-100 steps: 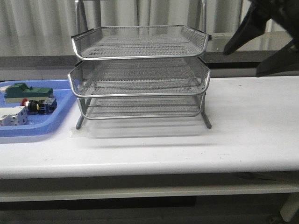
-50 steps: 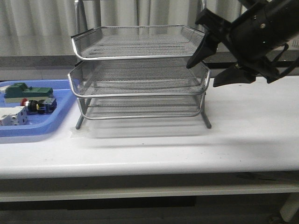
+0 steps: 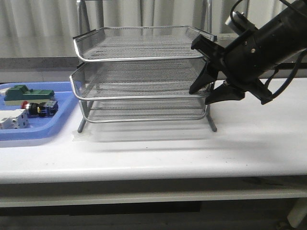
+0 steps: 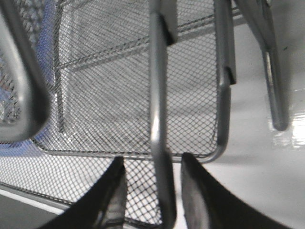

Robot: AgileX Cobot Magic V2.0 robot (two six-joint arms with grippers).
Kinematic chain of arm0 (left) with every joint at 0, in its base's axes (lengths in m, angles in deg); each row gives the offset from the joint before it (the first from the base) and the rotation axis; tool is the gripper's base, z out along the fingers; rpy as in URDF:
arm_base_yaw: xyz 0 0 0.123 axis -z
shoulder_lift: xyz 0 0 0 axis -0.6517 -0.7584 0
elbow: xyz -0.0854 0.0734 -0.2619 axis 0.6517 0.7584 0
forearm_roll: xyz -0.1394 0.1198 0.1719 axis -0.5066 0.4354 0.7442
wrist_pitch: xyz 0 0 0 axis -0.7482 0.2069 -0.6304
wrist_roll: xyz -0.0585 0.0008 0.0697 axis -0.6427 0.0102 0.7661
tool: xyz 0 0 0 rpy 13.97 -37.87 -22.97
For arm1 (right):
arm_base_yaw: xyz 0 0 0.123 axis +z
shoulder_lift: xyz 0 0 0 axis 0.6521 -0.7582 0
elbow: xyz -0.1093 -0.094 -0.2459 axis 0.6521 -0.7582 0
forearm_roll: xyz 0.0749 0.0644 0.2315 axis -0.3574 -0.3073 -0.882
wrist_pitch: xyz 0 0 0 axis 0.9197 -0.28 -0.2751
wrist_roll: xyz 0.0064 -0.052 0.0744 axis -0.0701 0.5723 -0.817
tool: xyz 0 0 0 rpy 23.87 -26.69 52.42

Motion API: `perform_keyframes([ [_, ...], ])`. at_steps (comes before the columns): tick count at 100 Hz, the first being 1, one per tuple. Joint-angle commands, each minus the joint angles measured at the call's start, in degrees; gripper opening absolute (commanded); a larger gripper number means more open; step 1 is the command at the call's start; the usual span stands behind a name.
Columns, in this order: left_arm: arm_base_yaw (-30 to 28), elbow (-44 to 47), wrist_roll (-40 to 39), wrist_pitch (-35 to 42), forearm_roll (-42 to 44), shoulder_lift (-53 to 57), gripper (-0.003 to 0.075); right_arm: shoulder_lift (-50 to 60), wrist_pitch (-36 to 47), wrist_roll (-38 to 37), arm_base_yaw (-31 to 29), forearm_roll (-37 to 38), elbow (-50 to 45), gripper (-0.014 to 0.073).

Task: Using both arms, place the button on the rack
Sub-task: 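Reach the right gripper down to the front edge of the middle wire tray, then pull the middle wire tray out toward the robot with the right gripper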

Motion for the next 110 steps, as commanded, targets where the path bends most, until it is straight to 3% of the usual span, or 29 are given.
perform_keyframes([
  [1, 0.0, 2.7, -0.5, 4.7, -0.6, 1.8, 0.0004, 2.4, -1.9, 1.0, 0.0, -1.6, 1.8, 0.0181],
  [23, 0.0, 2.7, -0.5, 4.7, -0.6, 1.8, 0.0004, 2.4, -4.2, 1.0, 0.0, -1.6, 1.8, 0.0033],
  [49, 0.0, 2.7, -0.5, 4.7, -0.6, 1.8, 0.0004, 3.1, -5.5, 1.0, 0.0, -1.5, -0.6, 0.0030],
  [110, 0.0, 2.7, -0.5, 4.7, -0.6, 1.8, 0.0004, 17.2, -2.6, 4.1, 0.0, -1.1, -20.6, 0.0038],
])
